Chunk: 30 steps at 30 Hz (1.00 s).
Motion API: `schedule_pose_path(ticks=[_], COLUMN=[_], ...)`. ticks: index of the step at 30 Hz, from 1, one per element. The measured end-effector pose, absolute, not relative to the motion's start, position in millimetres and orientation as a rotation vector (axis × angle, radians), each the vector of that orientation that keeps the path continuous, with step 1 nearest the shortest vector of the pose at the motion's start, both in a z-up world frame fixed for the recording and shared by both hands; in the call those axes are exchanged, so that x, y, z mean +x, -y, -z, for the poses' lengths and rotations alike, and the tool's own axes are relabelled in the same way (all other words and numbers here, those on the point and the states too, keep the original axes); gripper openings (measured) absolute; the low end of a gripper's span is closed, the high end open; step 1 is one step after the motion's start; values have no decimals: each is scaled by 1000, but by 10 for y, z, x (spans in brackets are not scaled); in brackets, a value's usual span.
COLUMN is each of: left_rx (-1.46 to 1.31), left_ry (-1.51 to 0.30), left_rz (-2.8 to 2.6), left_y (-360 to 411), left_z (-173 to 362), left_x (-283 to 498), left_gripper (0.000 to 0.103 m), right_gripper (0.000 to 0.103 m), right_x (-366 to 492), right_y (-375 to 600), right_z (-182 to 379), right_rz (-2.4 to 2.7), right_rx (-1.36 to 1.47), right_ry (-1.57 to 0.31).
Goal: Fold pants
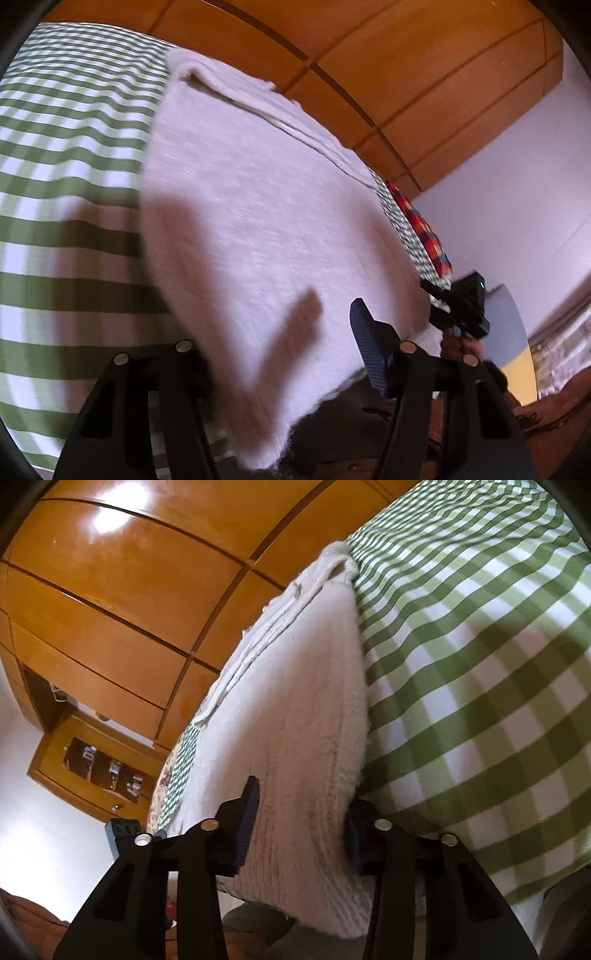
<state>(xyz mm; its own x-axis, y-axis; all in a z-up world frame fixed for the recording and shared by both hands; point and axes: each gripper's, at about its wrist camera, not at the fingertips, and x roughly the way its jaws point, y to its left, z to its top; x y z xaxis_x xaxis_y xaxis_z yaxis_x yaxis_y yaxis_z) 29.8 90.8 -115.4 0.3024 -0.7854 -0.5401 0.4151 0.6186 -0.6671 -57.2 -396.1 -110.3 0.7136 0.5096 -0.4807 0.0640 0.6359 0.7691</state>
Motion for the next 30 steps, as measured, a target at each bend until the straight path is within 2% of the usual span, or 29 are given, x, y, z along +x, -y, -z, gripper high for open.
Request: schedule_pose_path(ticks=[1, 3, 5, 8, 11, 19, 30], left_rx=[-431, -390, -365, -440, -375, -465, -504], left_ry=[-974, -973, -983, -999, -968, -810, -767], left_rz=[843, 818, 728, 718, 730, 817, 877], left_y=[-856, -794, -801, -896, -855, -1030, -1177], left_z=[1159, 1147, 1159, 1173, 1053, 532, 337], left_x=[271, 224, 248, 261, 163, -73, -443], left_gripper=[59, 50, 12, 9, 7, 6, 6], right_gripper=[30, 18, 13, 12, 12, 11, 11], right_x=[-553, -491, -476, -479, -540, -693, -1082], right_y=[3937, 3902, 3904, 3929, 3919, 3885, 3825], right_z=[1111, 1129, 1144, 1144, 1111, 962, 644], right_rz=[-283, -259, -250, -255, -261, -348, -456], right_rx=[854, 821, 809, 818, 824, 873, 839], right_ry=[-754, -781, -791, -786, -761, -695, -667])
